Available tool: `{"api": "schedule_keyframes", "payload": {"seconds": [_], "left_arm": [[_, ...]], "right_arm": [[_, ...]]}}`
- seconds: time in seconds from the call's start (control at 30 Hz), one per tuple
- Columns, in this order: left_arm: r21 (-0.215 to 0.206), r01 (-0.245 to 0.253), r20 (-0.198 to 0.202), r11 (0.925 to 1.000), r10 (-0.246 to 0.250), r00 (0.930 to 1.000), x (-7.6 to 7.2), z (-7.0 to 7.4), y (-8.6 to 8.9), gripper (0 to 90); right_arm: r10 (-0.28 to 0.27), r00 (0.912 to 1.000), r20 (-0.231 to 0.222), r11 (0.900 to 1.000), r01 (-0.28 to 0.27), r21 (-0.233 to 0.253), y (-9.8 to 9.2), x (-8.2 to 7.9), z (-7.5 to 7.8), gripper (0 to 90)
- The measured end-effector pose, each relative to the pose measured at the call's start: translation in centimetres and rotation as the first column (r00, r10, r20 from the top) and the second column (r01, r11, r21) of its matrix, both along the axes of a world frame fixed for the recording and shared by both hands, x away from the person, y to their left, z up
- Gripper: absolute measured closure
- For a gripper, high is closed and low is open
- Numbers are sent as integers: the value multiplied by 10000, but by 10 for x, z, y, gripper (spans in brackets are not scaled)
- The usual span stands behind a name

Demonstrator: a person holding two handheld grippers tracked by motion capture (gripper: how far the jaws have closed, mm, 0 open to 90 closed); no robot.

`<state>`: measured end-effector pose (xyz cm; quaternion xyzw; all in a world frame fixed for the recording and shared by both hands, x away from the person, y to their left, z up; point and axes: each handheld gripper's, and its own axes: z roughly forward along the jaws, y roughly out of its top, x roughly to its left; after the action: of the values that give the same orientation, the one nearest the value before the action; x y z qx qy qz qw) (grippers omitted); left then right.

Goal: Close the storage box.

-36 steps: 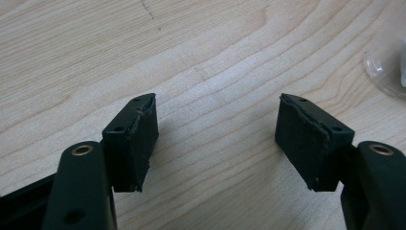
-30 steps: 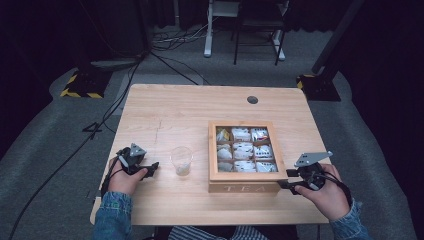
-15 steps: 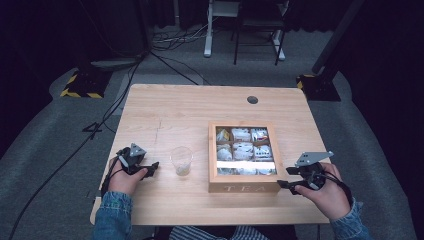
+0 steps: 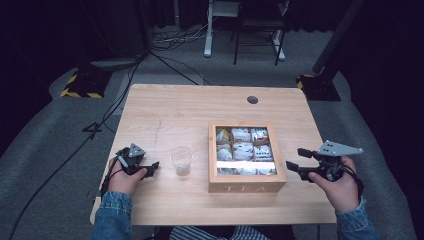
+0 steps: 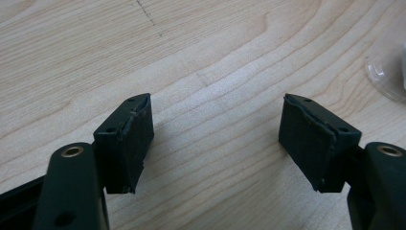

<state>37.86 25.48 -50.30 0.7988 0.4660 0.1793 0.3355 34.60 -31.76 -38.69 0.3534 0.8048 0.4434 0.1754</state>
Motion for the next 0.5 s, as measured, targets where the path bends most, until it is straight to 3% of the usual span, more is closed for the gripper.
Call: {"api": "schedule_keyframes", "payload": {"seconds": [0.17, 0.37, 0.5], "left_arm": [[-24, 52, 27, 10000, -52, 10000, -1, 0, 2, 278], [-46, 19, 23, 10000, -19, 10000, -1, -1, 3, 274], [-28, 79, 24, 10000, -79, 10000, 0, 0, 6, 272]], "right_arm": [[-615, 9954, 733, 9968, 575, 552, -18, 6, 5, 282], [-1287, 9877, 892, 9898, 1223, 735, -39, 17, -1, 264], [-1616, 9841, 734, 9854, 1569, 659, -51, 28, -8, 252]]}}
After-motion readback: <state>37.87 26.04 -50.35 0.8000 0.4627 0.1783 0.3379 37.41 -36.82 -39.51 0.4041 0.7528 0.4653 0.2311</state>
